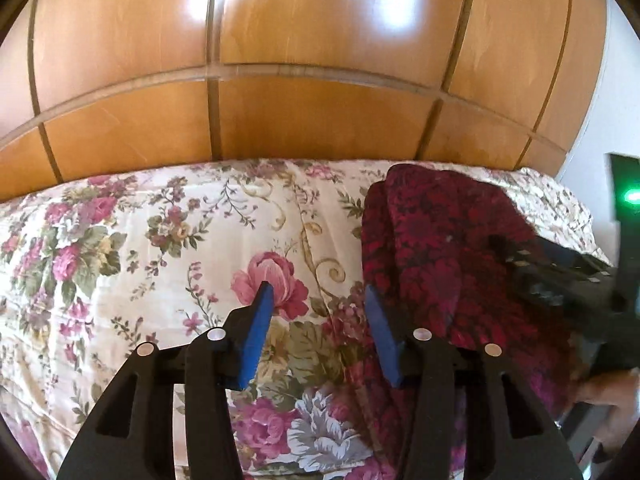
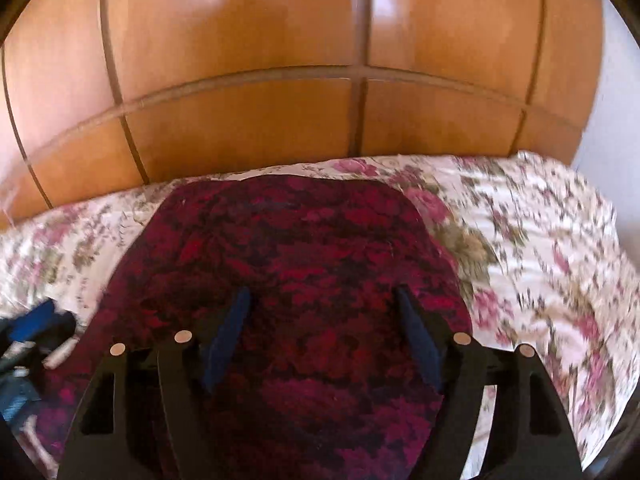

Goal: Fold small clothes
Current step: 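Lower the folded sweater onto the bed and open both grippers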

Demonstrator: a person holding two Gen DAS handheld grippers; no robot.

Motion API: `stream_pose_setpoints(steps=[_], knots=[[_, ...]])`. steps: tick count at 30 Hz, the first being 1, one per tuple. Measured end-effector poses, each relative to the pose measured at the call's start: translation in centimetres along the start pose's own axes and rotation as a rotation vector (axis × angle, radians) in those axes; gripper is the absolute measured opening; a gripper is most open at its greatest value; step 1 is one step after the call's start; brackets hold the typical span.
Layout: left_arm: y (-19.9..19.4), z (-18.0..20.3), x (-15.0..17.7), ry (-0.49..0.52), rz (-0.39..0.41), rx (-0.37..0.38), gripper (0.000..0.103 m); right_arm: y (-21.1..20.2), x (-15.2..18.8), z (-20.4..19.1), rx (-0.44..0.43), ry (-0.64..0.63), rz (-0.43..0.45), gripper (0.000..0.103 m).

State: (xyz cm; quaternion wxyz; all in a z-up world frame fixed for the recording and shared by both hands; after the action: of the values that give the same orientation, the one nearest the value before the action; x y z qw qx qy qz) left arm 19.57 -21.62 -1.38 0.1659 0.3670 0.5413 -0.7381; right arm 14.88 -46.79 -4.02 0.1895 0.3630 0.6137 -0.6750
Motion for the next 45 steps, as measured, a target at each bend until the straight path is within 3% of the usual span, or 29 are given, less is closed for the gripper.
stream_pose_setpoints(steps=[4, 7, 11, 15, 16, 20, 22, 27, 35, 45], knots=[[-0.2, 1.3, 1.0, 0.068, -0.011, 0.017, 0.047, -0.3, 0.8, -0.1, 0.009, -0.043, 0.051, 0.074], [0.5, 2.1, 1.9, 0.132, -0.025, -0.032, 0.047, -0.6, 1.3, 0.2, -0.002, -0.039, 0.068, 0.074], [-0.7, 1.8, 1.8, 0.121, -0.01, -0.039, 0.048, -1.9, 0.9, 0.6, -0.012, -0.013, 0.061, 0.08], [-2.5, 1.4, 1.6, 0.111, 0.041, -0.045, 0.071, -3.4, 1.2, 1.2, -0.04, 0.035, 0.062, 0.093], [-3.0, 1.3, 1.7, 0.103, 0.051, -0.044, 0.072, -3.8, 1.3, 1.4, -0.034, 0.049, 0.063, 0.094], [-4.3, 1.3, 1.9, 0.082, 0.066, -0.031, 0.074, -5.1, 1.9, 1.7, 0.005, 0.09, 0.068, 0.097], [-4.9, 1.5, 2.1, 0.084, 0.082, -0.036, 0.081, -6.2, 2.0, 1.5, 0.005, 0.11, 0.083, 0.099], [-6.5, 1.7, 2.5, 0.081, 0.113, -0.042, 0.081, -8.5, 2.9, 1.4, 0.084, 0.147, 0.105, 0.1], [-8.6, 1.3, 4.4, 0.071, 0.142, -0.063, 0.092, -13.9, 7.3, 1.2, 0.18, 0.237, 0.166, 0.101], [-9.4, 0.7, 7.4, 0.036, 0.125, -0.062, 0.093, -17.0, 12.2, 1.0, 0.292, 0.235, 0.162, 0.101]])
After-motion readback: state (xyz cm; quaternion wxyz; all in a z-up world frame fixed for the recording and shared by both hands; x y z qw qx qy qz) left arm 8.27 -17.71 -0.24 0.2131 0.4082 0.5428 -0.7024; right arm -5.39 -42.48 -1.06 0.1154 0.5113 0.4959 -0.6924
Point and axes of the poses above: each gripper's, at about its wrist camera, not at the fingertips, and y roughly the way its jaws point, z to its right, x to its underside, the point moved 5 cm from there along y, roughly the way its jaws point, and after that the axes turned 1 degree about -y, right-handed, at the moved point
